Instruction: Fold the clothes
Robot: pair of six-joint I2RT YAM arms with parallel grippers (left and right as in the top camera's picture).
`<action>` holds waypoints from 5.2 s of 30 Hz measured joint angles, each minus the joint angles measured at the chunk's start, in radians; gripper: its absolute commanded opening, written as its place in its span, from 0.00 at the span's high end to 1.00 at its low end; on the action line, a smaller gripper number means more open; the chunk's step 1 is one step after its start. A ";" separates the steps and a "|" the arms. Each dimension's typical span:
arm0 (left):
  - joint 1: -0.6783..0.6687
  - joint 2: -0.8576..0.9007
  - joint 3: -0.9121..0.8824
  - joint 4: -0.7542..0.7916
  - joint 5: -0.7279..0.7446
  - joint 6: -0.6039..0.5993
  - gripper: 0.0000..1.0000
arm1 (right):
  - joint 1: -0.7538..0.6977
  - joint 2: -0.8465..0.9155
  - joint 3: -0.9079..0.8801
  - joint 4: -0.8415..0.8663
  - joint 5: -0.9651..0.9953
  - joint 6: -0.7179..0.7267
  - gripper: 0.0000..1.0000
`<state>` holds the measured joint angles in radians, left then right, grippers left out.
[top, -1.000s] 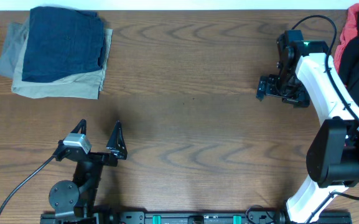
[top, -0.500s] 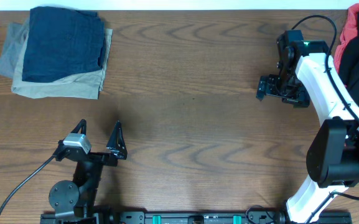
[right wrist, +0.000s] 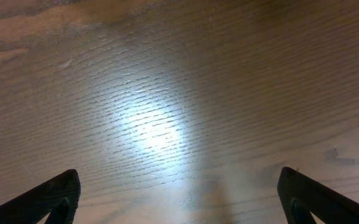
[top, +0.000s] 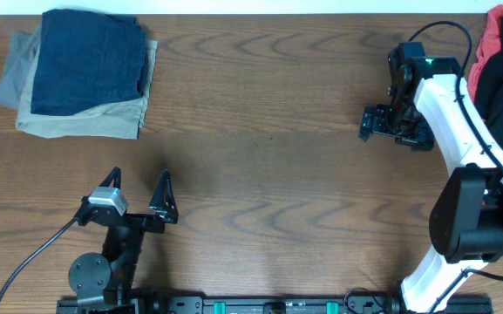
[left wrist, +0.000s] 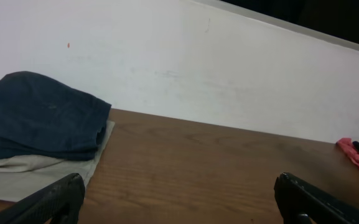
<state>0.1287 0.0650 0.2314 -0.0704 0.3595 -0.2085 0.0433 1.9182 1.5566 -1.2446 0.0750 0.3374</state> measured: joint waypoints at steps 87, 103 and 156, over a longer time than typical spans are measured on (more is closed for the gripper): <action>0.000 -0.003 0.000 0.000 0.000 0.000 0.02 | 0.013 -1.723 -1.335 1.056 -0.110 -0.163 0.01; 0.000 -0.003 0.000 0.000 0.000 0.000 0.02 | -0.028 -1.904 -1.550 1.237 -0.128 -0.164 0.01; 0.000 -0.003 0.000 0.000 0.000 0.000 0.02 | -0.052 -1.907 -1.550 1.178 -0.127 -0.190 0.01</action>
<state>0.1287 0.0624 0.2314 -0.0700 0.3595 -0.2081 -0.0090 0.0116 0.0067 -0.0666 -0.0525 0.1478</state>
